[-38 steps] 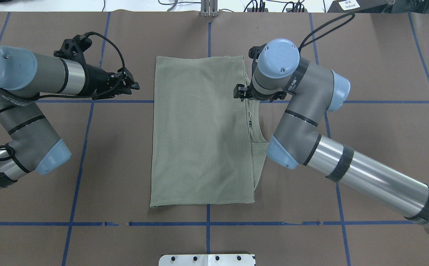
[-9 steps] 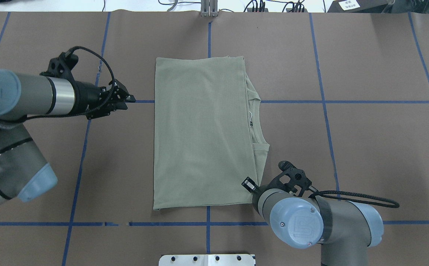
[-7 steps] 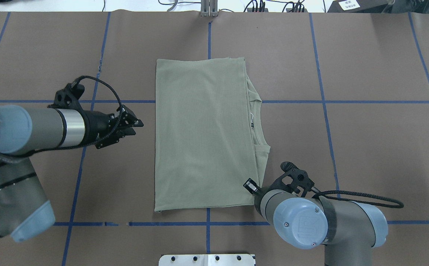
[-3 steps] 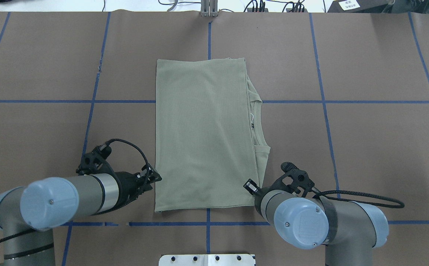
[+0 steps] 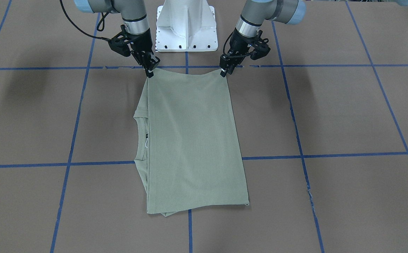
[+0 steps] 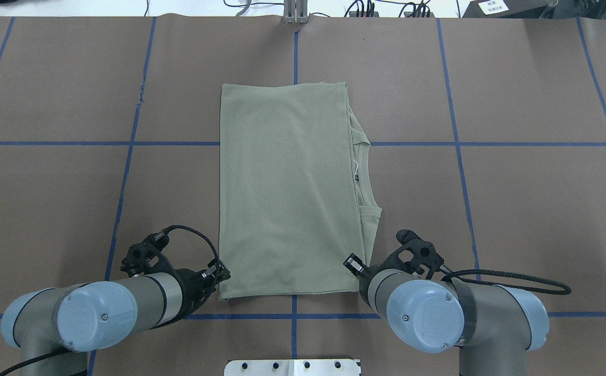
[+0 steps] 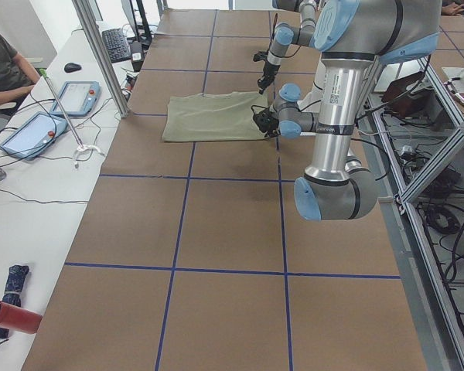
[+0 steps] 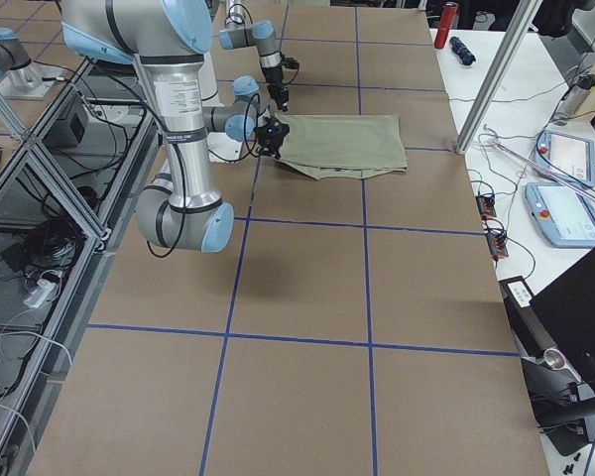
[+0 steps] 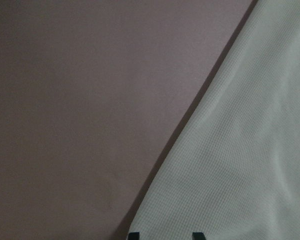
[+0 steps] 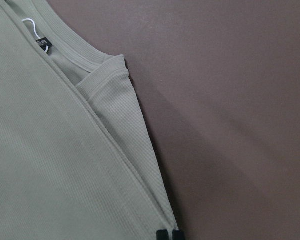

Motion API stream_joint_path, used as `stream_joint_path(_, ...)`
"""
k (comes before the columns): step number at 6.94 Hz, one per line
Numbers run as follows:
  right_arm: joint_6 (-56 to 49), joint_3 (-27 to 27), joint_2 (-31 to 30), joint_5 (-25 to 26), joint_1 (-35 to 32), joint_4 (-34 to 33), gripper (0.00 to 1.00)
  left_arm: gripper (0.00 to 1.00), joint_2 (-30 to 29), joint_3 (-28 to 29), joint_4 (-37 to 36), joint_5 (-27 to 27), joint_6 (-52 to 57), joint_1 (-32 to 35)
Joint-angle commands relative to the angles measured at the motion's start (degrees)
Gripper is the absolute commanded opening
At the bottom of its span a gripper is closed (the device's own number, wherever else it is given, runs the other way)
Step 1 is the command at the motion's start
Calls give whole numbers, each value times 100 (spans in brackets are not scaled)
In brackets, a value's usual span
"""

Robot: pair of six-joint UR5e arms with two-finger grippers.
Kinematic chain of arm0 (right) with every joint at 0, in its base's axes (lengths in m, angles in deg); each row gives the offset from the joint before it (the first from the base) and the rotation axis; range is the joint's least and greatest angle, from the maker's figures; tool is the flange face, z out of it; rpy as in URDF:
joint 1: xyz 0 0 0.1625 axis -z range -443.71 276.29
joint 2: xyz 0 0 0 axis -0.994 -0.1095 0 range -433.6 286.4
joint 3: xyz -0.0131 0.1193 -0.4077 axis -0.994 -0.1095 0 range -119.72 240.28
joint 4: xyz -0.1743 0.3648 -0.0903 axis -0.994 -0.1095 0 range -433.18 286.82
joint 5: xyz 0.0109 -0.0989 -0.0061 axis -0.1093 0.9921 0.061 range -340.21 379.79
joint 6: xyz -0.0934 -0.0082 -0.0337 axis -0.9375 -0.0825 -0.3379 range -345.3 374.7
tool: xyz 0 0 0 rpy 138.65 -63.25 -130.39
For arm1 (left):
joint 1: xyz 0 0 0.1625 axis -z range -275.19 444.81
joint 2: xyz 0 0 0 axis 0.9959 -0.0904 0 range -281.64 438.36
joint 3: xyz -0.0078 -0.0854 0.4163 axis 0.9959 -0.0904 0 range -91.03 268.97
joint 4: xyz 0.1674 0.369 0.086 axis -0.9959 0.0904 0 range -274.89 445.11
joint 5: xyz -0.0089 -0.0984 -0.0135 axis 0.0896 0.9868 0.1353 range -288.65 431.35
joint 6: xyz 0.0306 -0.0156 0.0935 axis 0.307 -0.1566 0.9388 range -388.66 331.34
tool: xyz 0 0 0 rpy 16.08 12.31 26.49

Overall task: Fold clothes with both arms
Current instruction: 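Move the left gripper to the shirt corner nearest the robot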

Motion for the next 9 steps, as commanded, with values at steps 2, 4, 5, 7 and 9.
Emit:
stream_joint_path(2,0,24,0,9,0,0,0,47,-5,50,-8,4,-2,-90)
stream_joint_path(4,0,33,0,9,0,0,0,47,-14,50,-8,4,-11,-108)
stream_joint_path(5,0,33,0,9,0,0,0,47,-23,59,-16,4,-2,-186)
stream_joint_path(7,0,68,0,9,0,0,0,46,-92,112,-25,4,-11,-248)
stream_joint_path(9,0,68,0,9,0,0,0,0,-111,103,-25,4,-115,-248)
